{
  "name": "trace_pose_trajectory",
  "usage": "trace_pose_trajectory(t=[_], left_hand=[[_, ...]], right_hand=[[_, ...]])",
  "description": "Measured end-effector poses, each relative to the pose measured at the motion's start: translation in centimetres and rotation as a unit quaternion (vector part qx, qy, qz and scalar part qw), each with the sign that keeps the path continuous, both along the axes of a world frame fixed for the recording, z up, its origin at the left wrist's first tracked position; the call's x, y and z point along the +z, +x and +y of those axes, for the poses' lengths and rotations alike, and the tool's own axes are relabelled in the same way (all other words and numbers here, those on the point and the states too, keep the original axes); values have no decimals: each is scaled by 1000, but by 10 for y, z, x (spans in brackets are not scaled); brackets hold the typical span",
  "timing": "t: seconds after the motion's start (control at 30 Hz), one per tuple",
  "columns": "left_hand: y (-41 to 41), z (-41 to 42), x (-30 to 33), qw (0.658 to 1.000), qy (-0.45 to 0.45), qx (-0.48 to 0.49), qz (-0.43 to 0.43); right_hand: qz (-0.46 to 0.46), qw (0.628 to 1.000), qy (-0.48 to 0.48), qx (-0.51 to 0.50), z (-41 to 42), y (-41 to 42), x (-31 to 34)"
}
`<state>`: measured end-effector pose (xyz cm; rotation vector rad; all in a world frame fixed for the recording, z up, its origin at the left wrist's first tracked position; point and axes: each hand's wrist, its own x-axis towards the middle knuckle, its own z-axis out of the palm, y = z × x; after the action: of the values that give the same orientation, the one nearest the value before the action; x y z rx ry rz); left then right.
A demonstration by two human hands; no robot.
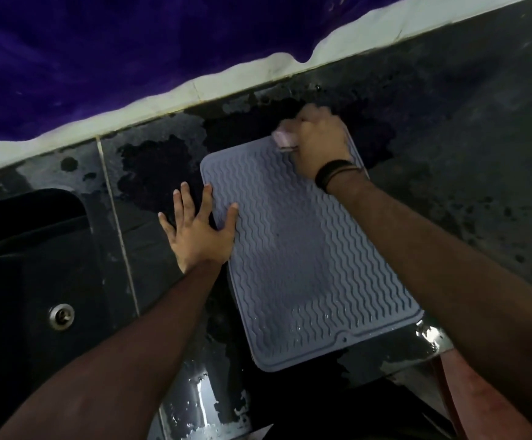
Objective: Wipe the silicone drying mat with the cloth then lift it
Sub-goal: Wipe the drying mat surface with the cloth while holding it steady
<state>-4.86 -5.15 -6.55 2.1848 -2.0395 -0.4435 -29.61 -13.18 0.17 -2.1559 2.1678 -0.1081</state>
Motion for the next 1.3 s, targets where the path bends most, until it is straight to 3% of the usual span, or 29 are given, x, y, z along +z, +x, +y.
trace_pose_trajectory(t=[0.1, 0.17, 0.47, 0.6, 0.7, 0.8, 1.13, 1.3], left_hand=[[0, 0, -1, 1000, -6, 4, -4], [1, 0, -2, 1000, -13, 3, -4], [0, 2, -3, 1000, -23, 4, 12], [1, 1, -2, 1000, -15, -1, 6], [1, 1, -2, 1000, -8, -3, -1], [2, 1, -1, 1000, -12, 1, 1], [0, 1, 0, 1000, -10, -3, 11], [1, 1, -2, 1000, -22, -3, 11]], right_hand=[[36, 995, 6, 89, 5, 37, -11], [61, 994, -3, 93, 7, 29, -17], [112, 991, 24, -65, 8, -88, -14], [57, 993, 3, -103, 0, -68, -2], [20, 999, -36, -11, 4, -21, 1], [59, 997, -6, 44, 14, 4, -11], [97, 989, 44, -105, 5, -76, -5], [-5, 1000, -13, 2, -6, 1, 12]])
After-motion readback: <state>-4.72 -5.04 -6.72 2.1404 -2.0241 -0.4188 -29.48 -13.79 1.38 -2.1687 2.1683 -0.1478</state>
